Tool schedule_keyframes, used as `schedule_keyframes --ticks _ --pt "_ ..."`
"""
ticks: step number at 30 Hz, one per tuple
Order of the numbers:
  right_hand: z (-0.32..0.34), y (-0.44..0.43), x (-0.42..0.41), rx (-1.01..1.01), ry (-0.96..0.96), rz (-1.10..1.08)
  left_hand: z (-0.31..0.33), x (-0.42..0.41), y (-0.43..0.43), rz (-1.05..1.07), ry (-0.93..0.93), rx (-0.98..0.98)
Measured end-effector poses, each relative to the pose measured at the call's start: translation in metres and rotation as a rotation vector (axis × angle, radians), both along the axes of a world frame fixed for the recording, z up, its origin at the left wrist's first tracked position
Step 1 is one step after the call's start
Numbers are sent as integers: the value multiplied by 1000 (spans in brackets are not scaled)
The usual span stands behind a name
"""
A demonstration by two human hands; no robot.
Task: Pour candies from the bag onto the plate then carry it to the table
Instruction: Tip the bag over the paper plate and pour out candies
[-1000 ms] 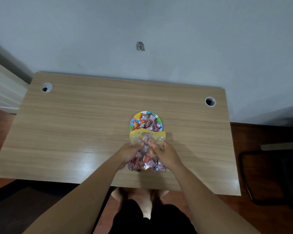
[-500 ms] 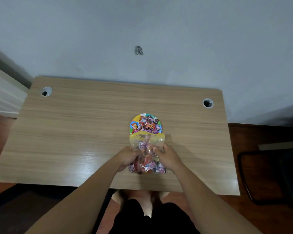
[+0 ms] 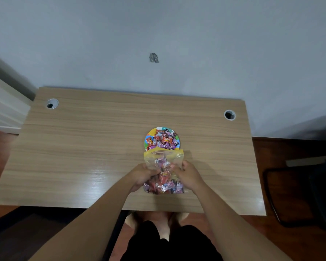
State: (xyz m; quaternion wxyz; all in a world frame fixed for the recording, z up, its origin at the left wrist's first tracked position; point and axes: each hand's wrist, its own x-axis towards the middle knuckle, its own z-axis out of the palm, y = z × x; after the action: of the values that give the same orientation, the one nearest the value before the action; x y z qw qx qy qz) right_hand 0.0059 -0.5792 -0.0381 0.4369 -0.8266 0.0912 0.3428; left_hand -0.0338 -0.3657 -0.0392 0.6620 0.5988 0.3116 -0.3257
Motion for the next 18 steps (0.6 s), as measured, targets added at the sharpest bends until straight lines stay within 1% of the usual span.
schedule_keyframes --ticks 2,6,9,14,18 --pt "1 0 0 24 2 -19 2 1 -1 13 -10 3" --pt "12 0 0 70 -1 -30 5 0 1 38 -13 -99" --pt "12 -2 1 86 20 -20 4 -1 2 28 -31 -135" --pt "5 -2 3 23 18 31 2 -3 3 8 -33 -168" --pt "1 -3 3 -30 -10 13 -1 -4 2 15 -35 -165"
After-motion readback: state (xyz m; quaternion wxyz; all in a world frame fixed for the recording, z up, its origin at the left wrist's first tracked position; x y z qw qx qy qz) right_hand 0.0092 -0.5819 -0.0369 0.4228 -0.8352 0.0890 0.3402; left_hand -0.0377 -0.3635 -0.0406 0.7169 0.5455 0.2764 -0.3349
